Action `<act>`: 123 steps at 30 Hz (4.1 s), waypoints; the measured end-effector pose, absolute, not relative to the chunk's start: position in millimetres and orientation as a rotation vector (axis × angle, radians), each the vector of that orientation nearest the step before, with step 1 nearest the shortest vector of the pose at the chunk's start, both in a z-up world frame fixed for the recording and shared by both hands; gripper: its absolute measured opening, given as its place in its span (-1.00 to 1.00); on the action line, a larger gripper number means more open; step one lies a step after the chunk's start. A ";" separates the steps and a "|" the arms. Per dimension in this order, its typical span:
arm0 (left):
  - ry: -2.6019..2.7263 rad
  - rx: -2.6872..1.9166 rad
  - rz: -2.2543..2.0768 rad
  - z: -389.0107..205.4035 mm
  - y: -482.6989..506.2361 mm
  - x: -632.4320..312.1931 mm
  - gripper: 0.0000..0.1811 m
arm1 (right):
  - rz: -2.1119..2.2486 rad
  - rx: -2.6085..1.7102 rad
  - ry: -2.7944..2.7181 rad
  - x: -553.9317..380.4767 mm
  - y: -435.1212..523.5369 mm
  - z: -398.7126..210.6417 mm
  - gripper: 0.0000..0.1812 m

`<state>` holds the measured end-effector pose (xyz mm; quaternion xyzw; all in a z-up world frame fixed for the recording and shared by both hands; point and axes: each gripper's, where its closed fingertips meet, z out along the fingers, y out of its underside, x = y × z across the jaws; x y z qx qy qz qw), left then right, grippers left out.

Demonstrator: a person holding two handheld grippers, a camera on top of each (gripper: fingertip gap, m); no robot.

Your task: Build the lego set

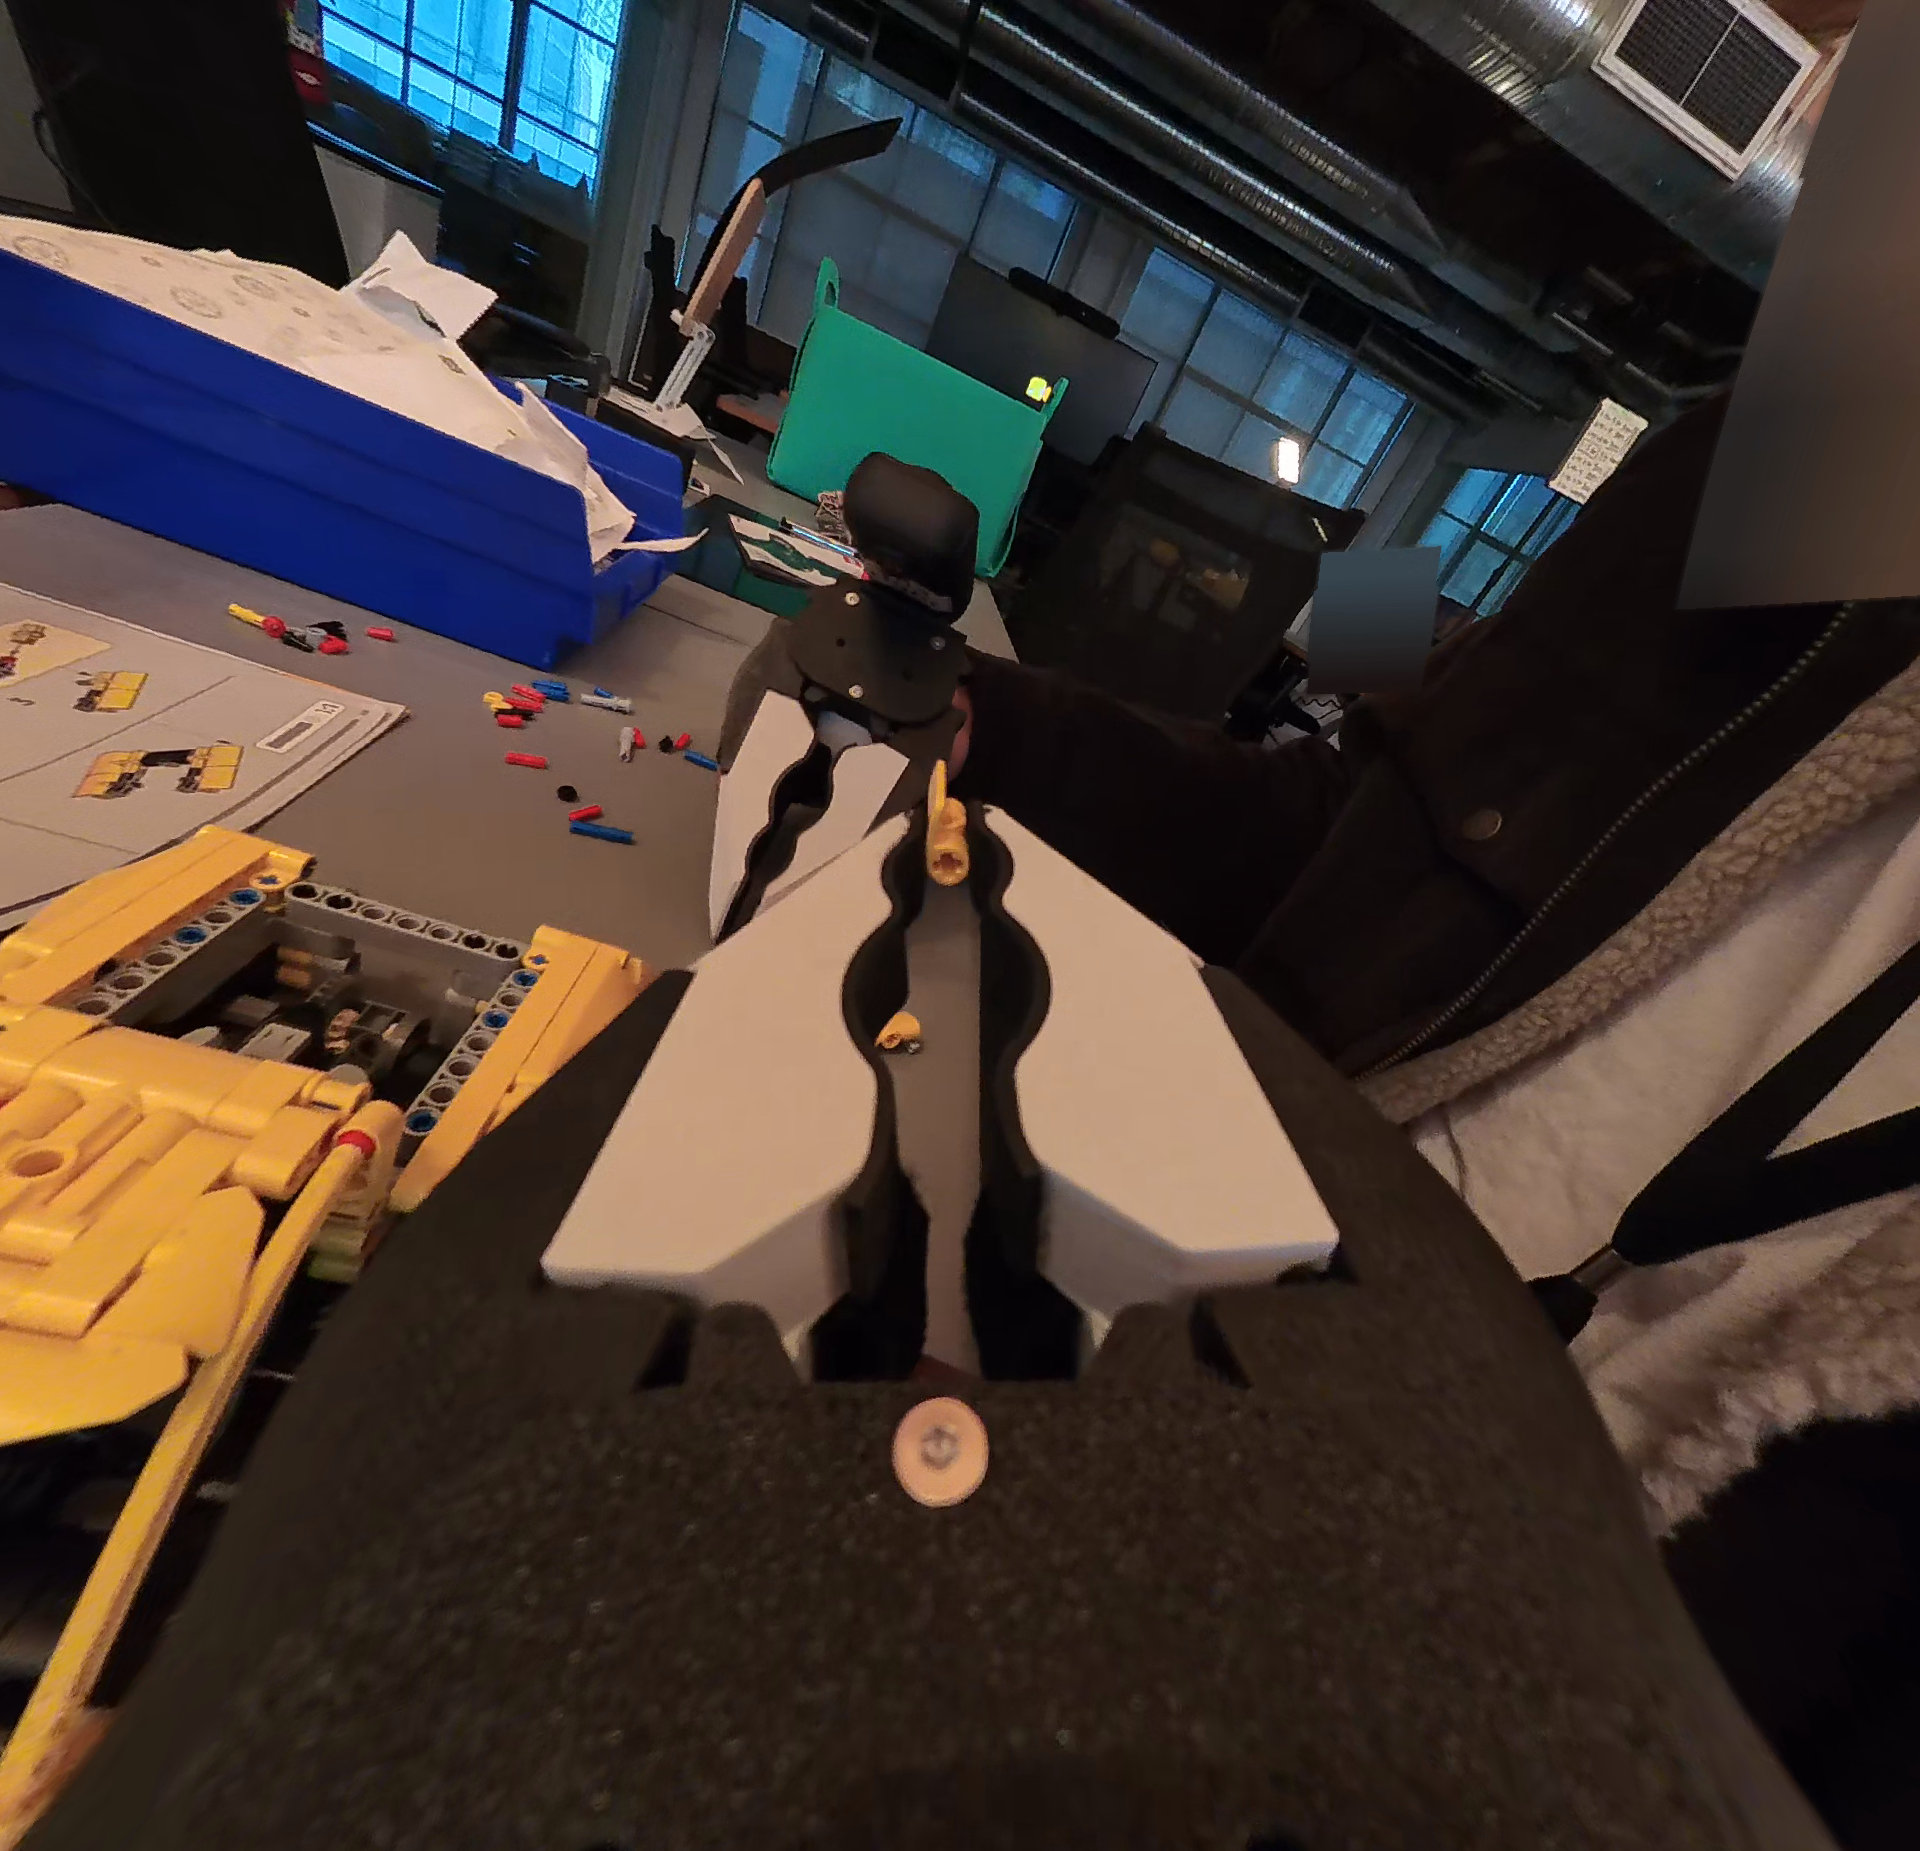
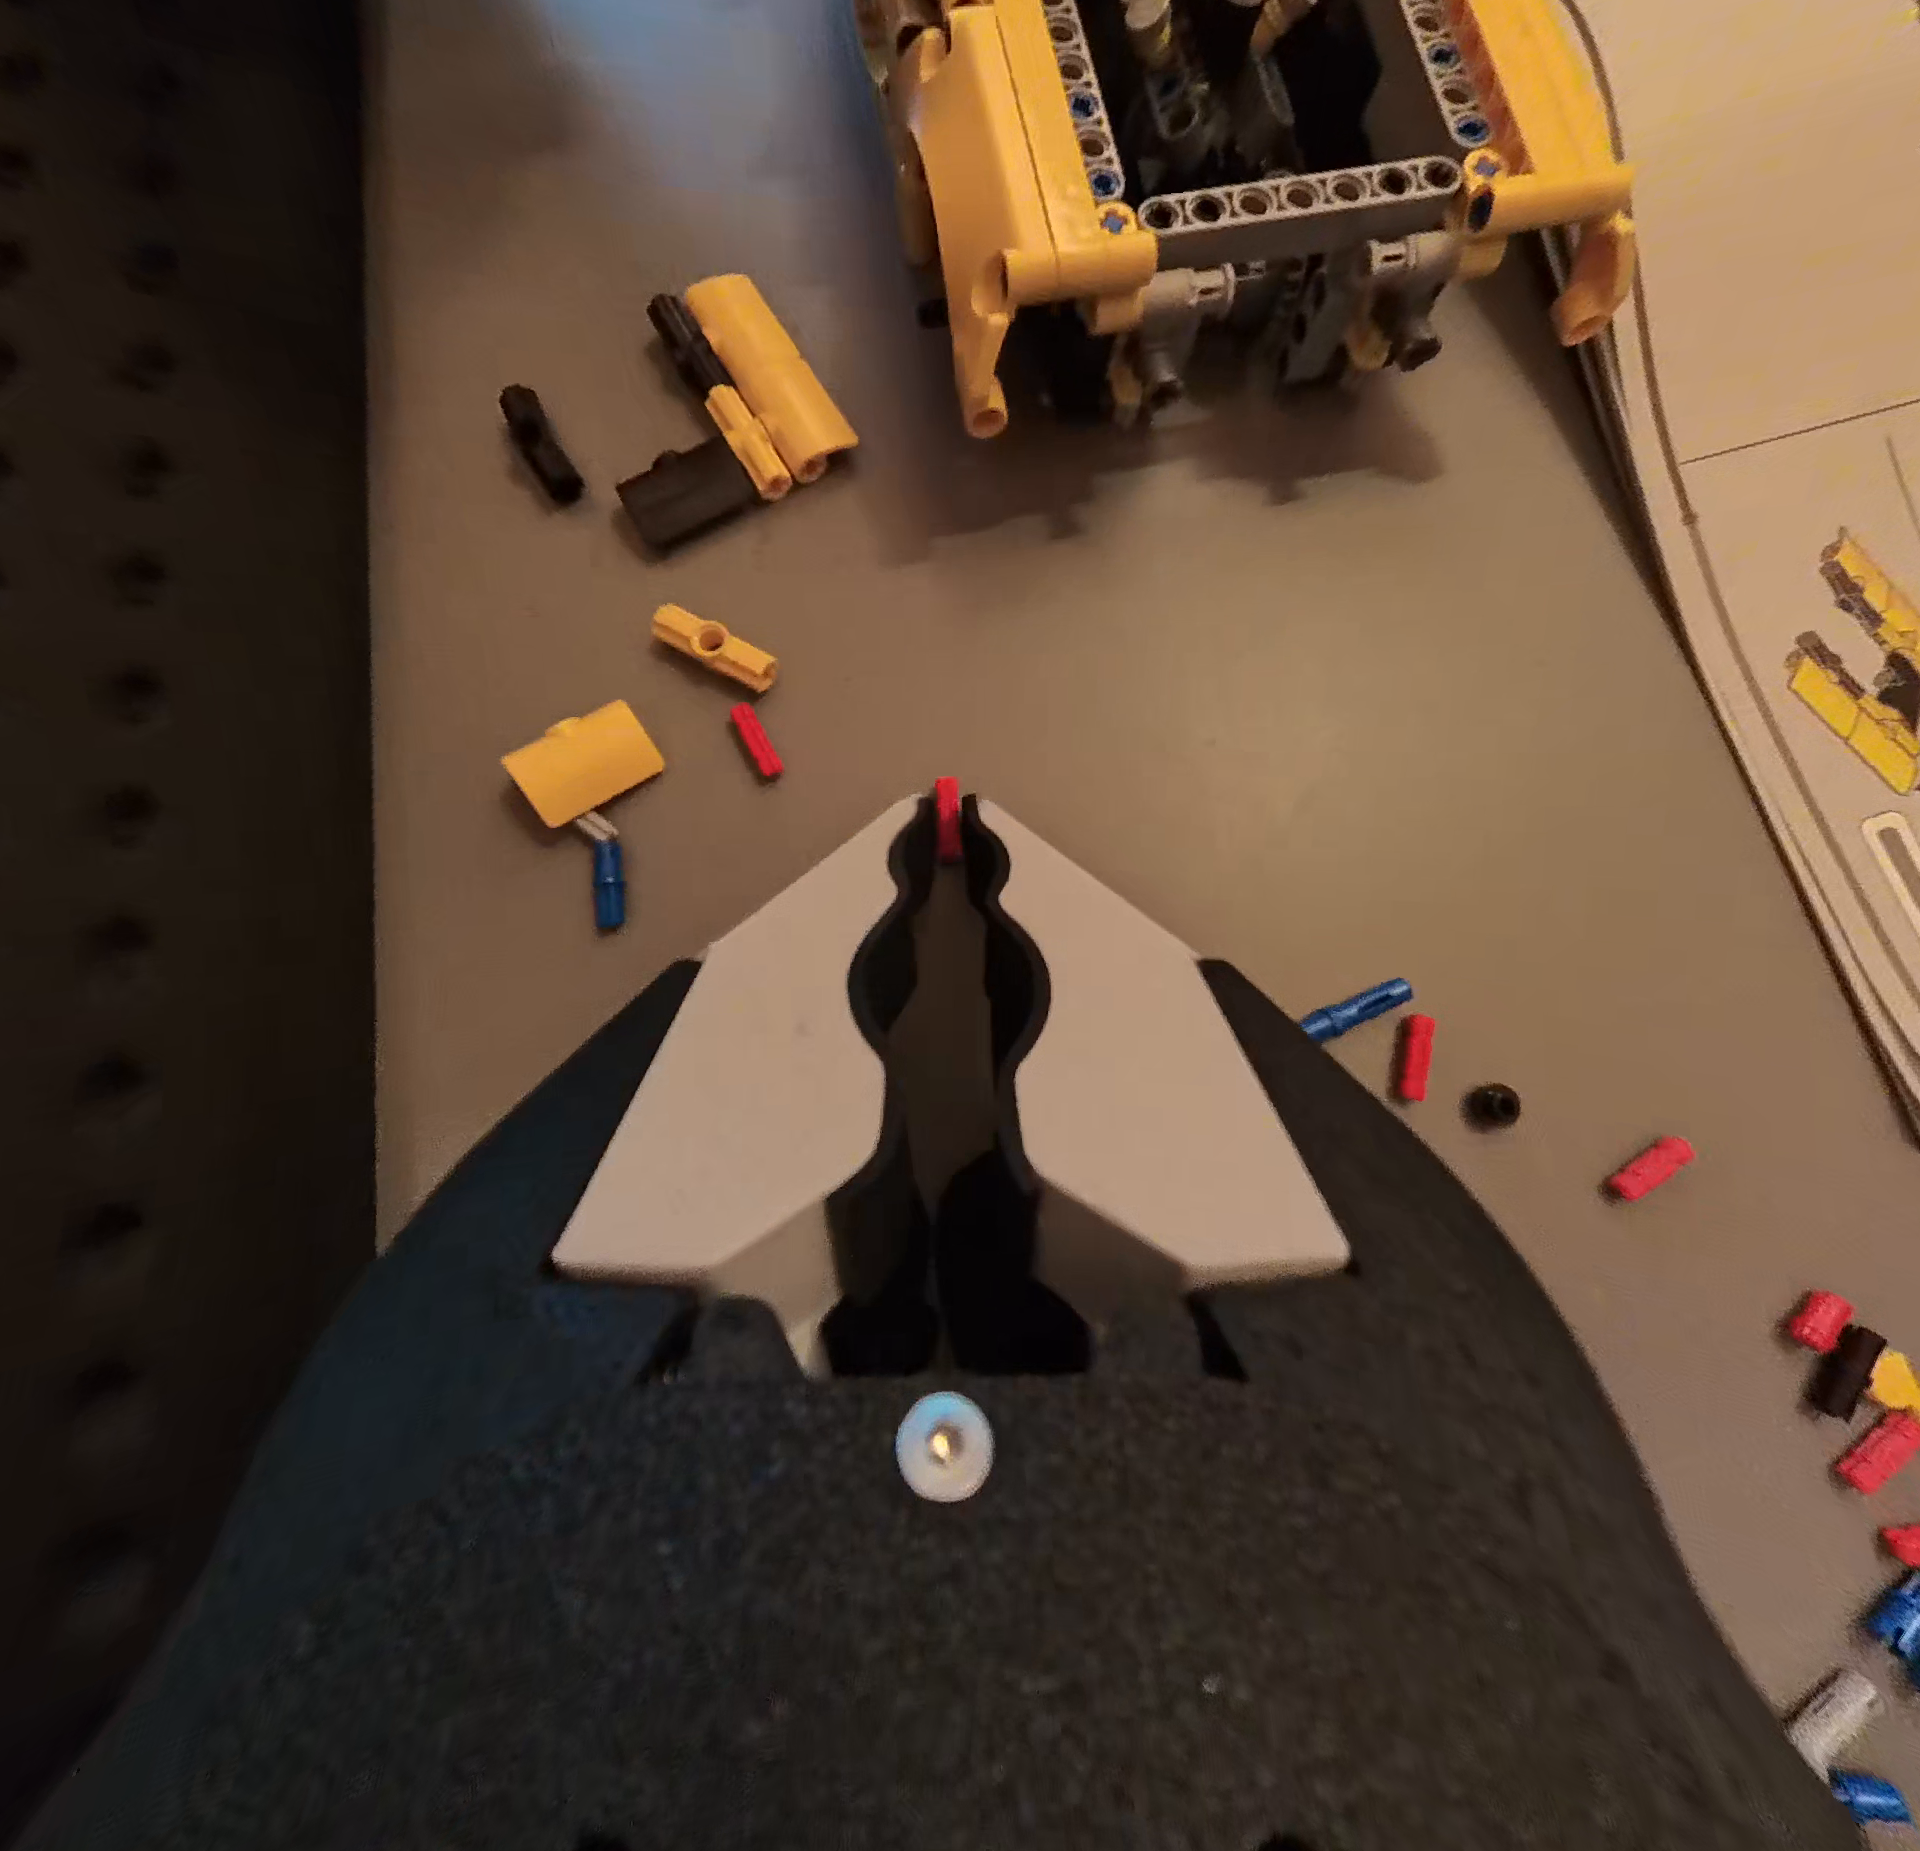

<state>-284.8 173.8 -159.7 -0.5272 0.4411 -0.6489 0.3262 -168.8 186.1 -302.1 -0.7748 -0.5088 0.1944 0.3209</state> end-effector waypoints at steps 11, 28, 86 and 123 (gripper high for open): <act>1.152 -1.399 -1.695 -162.0 175.0 -283.4 -0.93 | 0.434 -2.029 -1.340 -169.4 188.1 -303.2 -0.96; 1.085 -1.453 -1.729 -163.3 185.1 -285.0 -0.93 | 0.316 -1.643 -1.408 -283.7 187.8 -166.5 -0.96; 1.069 -1.184 -1.689 -128.0 173.0 -295.4 -0.93 | 1.257 -1.441 -0.845 -297.3 175.0 -131.5 -0.95; 0.752 -1.288 -1.563 -123.1 232.6 -316.2 -0.93 | 0.610 -1.699 -0.189 -154.0 274.5 -167.2 -0.77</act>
